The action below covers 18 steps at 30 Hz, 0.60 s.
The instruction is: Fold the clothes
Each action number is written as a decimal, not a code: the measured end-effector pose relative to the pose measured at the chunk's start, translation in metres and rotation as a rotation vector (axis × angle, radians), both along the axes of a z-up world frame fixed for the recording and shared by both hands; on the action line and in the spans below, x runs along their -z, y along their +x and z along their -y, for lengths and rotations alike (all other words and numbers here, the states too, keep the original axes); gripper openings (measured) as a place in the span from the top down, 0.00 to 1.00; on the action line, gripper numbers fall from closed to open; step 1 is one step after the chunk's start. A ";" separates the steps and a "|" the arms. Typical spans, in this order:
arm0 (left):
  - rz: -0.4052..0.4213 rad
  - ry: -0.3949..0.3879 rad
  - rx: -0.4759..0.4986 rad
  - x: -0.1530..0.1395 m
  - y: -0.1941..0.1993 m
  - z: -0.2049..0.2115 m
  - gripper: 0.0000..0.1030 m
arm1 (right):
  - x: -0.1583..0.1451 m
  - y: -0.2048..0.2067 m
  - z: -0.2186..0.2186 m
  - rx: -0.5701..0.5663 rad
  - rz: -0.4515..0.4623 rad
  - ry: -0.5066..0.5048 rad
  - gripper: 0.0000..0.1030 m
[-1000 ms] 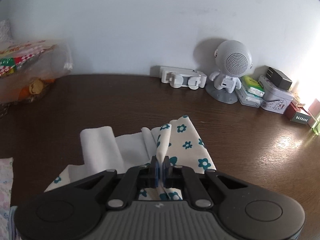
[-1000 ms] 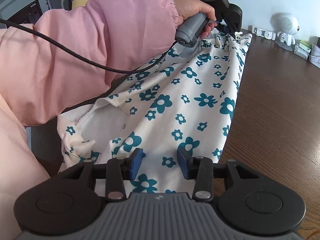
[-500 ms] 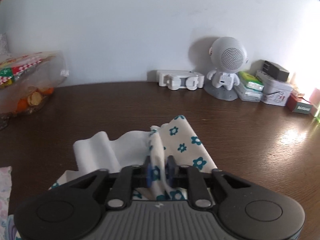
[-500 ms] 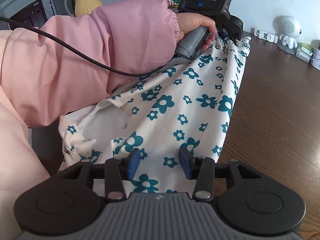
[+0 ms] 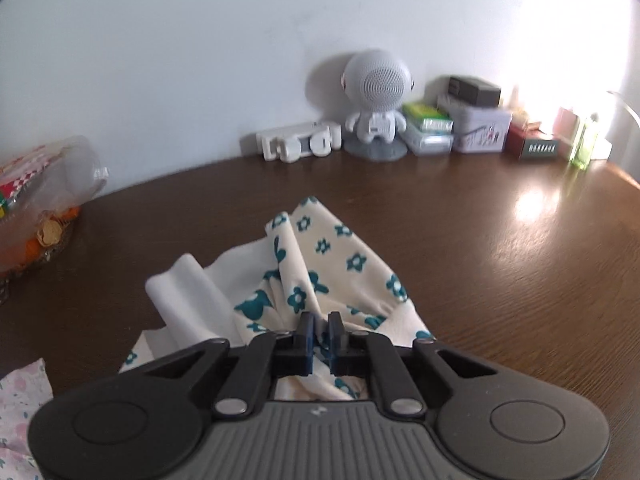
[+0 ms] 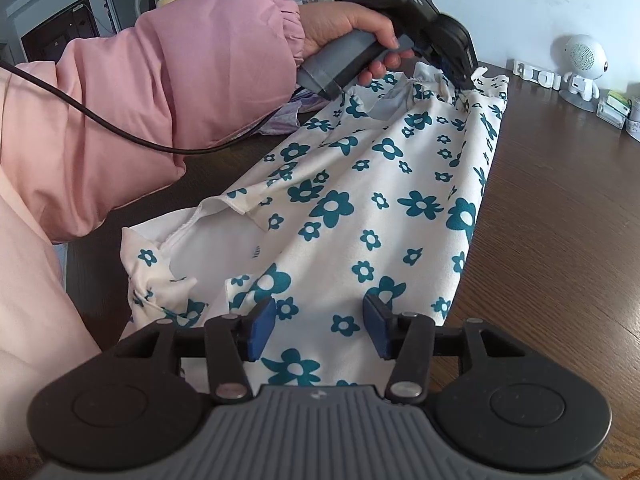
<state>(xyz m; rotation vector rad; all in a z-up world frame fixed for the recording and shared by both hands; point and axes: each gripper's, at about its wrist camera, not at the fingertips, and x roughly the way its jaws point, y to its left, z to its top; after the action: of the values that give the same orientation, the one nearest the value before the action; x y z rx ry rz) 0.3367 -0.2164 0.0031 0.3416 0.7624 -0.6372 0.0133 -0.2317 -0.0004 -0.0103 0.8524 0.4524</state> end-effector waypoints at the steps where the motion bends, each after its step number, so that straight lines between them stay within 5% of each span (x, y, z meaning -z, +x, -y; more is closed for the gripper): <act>1: -0.012 -0.026 -0.016 -0.001 0.002 -0.003 0.91 | 0.000 0.000 0.000 0.000 0.000 0.000 0.52; 2: -0.022 -0.064 -0.032 -0.005 0.004 -0.008 0.90 | 0.000 0.000 0.000 0.000 0.001 0.000 0.52; 4: -0.015 -0.112 -0.080 -0.014 0.004 -0.020 0.70 | 0.000 0.000 0.001 -0.002 0.001 0.002 0.52; 6: 0.018 -0.089 -0.131 -0.025 0.002 -0.028 0.61 | 0.001 0.000 0.002 -0.004 0.002 0.005 0.52; 12: -0.111 0.008 -0.126 -0.021 -0.003 -0.025 0.63 | 0.002 -0.002 0.001 -0.007 0.007 0.004 0.50; 18: -0.184 -0.019 -0.212 -0.007 0.007 -0.012 0.60 | 0.002 -0.002 -0.001 -0.008 0.013 -0.006 0.50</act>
<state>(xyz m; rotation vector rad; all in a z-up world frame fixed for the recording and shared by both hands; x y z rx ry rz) 0.3434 -0.2047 0.0104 0.1826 0.9535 -0.4791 0.0112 -0.2308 -0.0023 -0.0217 0.8408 0.4567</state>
